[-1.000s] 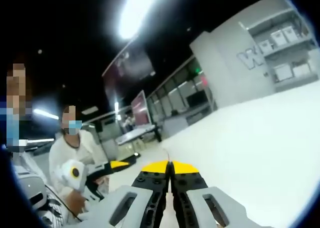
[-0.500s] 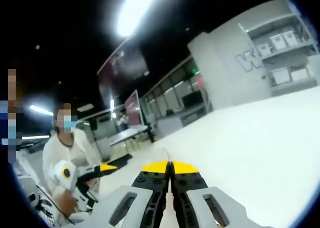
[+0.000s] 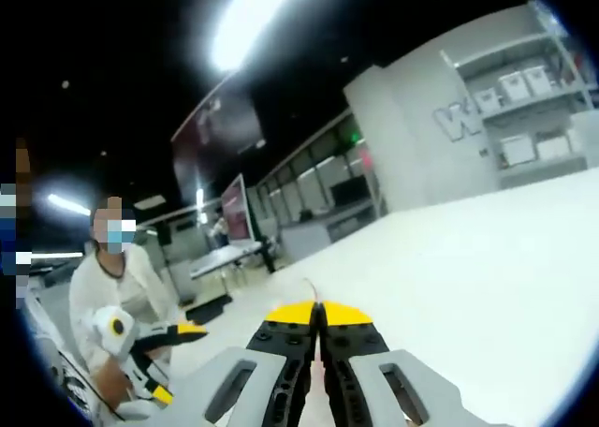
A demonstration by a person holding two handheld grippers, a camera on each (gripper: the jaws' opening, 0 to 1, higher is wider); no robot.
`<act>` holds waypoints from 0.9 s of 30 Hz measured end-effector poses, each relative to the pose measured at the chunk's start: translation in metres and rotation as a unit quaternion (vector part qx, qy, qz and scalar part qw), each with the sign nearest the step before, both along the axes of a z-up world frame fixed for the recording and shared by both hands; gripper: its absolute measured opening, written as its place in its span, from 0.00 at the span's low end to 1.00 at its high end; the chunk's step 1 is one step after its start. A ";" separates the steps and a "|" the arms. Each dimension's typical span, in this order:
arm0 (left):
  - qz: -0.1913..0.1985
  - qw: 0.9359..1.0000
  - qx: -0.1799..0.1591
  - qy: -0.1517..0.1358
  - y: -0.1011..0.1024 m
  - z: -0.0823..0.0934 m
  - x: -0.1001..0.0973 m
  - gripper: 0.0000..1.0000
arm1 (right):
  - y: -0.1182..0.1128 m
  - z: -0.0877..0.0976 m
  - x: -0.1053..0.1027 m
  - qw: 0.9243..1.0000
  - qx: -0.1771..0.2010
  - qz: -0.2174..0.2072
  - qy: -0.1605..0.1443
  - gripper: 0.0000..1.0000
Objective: Open the resealable bag by pulling the two sides of the seal apart until the entire bag opening is separated and visibly accessible.
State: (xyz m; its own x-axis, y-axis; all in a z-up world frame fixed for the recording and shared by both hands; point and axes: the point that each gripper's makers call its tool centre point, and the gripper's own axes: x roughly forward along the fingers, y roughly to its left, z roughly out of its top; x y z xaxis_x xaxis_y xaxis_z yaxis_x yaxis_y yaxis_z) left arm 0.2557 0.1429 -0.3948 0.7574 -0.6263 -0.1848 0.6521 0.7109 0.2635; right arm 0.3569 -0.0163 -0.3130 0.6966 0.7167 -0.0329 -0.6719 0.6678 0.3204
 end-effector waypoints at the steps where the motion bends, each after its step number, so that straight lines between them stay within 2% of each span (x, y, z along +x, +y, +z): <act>1: 0.003 1.000 -0.007 0.005 0.002 0.000 0.000 0.80 | 0.000 0.001 0.000 1.000 -0.001 0.000 -0.001 0.00; 5: 0.017 0.999 -0.021 0.026 0.009 -0.002 0.002 0.80 | -0.002 0.003 0.002 1.000 -0.004 -0.005 -0.007 0.00; 9: 0.031 0.998 -0.019 0.043 0.015 -0.010 0.004 0.80 | -0.006 0.003 0.007 1.000 -0.008 -0.010 -0.008 0.00; 13: 0.029 0.997 -0.030 0.068 0.015 -0.017 0.002 0.80 | -0.009 0.002 0.012 1.000 -0.014 -0.018 -0.011 0.00; 27: 0.036 0.994 -0.025 0.098 0.016 -0.025 -0.001 0.81 | -0.022 -0.005 0.041 0.998 -0.046 -0.049 -0.015 0.00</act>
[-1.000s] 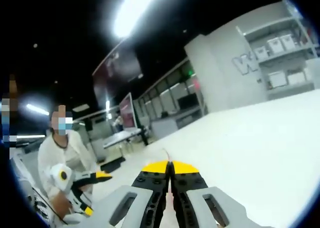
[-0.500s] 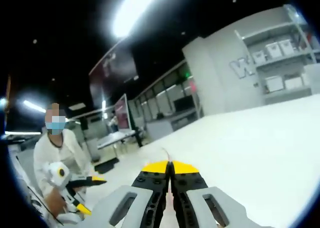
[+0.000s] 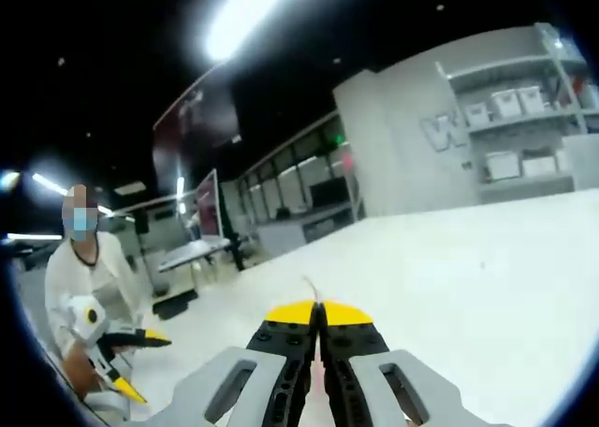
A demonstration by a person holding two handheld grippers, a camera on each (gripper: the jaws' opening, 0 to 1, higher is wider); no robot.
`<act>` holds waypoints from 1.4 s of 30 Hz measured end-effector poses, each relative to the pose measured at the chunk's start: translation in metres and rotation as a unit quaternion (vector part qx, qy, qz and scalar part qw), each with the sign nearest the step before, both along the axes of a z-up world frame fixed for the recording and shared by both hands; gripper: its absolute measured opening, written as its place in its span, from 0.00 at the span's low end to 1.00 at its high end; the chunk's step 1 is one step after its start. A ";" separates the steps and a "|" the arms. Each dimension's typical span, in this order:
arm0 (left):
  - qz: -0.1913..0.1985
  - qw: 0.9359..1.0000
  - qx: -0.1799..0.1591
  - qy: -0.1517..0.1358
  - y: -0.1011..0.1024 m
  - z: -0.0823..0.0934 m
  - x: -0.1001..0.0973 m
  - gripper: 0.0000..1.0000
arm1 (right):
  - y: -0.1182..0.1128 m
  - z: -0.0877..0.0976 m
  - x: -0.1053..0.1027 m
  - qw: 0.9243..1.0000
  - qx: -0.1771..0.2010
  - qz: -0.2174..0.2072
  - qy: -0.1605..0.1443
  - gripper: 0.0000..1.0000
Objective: Open the resealable bag by pulling the two sides of the seal apart until the entire bag opening is separated and visibly accessible.
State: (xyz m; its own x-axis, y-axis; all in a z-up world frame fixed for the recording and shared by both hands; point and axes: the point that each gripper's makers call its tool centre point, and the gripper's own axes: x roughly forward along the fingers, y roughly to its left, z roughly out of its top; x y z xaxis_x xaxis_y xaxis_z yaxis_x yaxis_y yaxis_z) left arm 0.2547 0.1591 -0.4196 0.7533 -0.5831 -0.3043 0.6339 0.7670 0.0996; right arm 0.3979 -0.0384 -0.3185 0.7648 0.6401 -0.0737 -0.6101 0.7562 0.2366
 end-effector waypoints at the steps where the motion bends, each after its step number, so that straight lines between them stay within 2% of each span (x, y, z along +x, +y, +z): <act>1: 0.000 1.000 0.000 0.001 0.000 0.000 0.000 0.81 | -0.001 -0.001 0.002 1.000 -0.001 -0.001 0.001 0.00; 19: 0.007 1.000 0.000 0.005 0.004 0.001 0.001 0.81 | -0.009 -0.002 0.033 1.000 -0.020 -0.019 0.004 0.00; 42: 0.012 1.000 -0.002 0.005 0.010 0.002 0.002 0.81 | -0.017 -0.007 0.090 0.998 -0.041 -0.049 0.014 0.00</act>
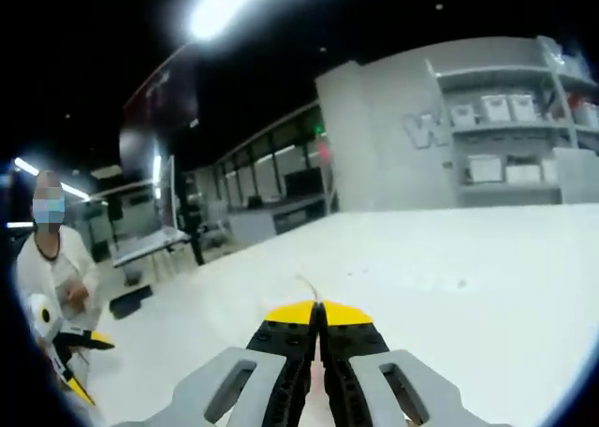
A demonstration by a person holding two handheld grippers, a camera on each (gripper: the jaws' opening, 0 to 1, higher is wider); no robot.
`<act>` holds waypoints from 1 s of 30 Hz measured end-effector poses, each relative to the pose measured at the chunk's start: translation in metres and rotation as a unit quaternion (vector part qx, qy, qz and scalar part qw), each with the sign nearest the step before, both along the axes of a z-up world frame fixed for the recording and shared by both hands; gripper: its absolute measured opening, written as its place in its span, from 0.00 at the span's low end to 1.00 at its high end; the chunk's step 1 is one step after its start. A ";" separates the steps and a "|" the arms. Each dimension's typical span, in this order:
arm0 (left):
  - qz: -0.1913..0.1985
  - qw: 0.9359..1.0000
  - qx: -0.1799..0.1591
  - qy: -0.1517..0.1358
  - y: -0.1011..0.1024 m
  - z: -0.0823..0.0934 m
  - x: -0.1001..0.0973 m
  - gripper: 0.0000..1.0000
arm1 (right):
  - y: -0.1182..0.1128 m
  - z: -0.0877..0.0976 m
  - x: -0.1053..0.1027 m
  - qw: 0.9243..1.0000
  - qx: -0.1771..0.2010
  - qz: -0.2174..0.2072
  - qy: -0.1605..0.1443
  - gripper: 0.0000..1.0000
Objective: Open the resealable bag by pulling the two sides of the seal apart until the entire bag opening is separated and visibly accessible.
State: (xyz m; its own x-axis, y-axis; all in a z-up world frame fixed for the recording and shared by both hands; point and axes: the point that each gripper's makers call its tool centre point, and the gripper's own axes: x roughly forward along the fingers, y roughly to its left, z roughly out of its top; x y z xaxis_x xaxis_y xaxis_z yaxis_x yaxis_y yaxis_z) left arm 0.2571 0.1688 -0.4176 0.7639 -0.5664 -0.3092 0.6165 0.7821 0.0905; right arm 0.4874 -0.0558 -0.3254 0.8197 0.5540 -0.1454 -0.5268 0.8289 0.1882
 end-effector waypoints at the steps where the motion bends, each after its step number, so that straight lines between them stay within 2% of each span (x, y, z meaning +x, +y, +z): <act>1: 0.000 1.000 0.000 0.000 0.000 0.000 0.000 0.81 | 0.000 0.000 0.001 1.000 0.000 0.000 0.000 0.00; 30: 0.013 1.000 -0.006 -0.001 0.011 0.000 0.004 0.81 | -0.005 -0.006 0.058 0.999 -0.028 -0.037 0.009 0.00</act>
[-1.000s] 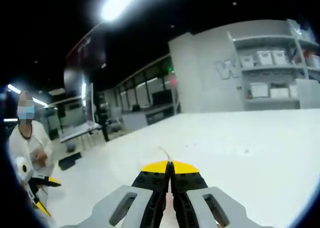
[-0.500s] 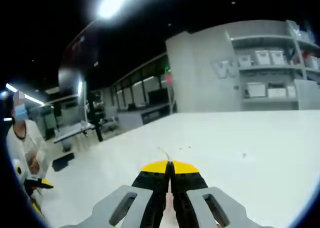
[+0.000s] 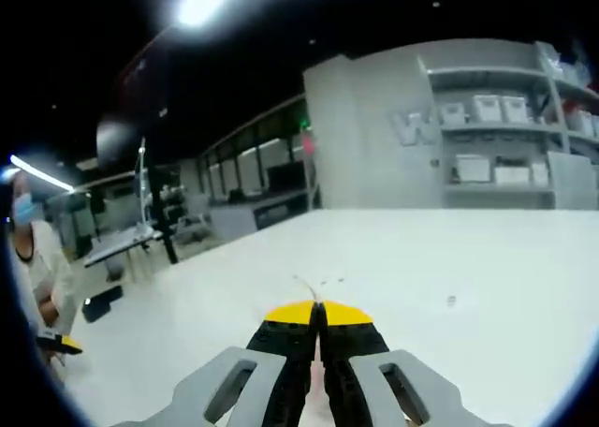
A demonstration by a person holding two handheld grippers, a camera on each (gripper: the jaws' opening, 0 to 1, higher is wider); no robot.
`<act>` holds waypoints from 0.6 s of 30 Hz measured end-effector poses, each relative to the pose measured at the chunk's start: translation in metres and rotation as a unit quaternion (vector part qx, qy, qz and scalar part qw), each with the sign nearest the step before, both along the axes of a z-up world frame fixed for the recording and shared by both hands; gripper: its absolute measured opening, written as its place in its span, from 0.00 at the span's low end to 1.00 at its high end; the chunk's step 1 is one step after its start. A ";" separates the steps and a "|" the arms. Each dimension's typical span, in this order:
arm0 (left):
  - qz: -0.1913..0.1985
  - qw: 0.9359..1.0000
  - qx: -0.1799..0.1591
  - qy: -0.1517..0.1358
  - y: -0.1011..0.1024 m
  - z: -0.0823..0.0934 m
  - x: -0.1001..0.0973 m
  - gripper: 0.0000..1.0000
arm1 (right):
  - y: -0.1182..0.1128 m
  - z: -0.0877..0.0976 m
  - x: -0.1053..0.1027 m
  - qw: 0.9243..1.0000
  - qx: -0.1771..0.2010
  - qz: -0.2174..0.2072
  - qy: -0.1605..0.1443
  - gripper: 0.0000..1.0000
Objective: Open the resealable bag by pulling the two sides of the seal apart until the entire bag opening is separated and visibly accessible.
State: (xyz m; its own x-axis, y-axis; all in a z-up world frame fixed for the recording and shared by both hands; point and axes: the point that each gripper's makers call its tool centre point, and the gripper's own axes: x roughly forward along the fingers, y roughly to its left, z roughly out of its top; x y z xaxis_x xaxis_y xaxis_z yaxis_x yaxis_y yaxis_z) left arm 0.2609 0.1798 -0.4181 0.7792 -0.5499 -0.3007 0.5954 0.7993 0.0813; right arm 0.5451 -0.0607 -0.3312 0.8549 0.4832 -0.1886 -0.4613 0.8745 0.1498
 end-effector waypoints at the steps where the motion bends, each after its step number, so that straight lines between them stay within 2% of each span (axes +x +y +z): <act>1: -0.001 1.000 0.000 0.000 -0.001 0.000 0.000 0.81 | 0.000 -0.001 0.002 1.000 -0.001 -0.002 0.000 0.00; 18: -0.003 1.000 0.003 0.005 -0.001 -0.003 0.005 0.81 | -0.010 -0.001 0.041 1.000 -0.015 -0.027 0.000 0.00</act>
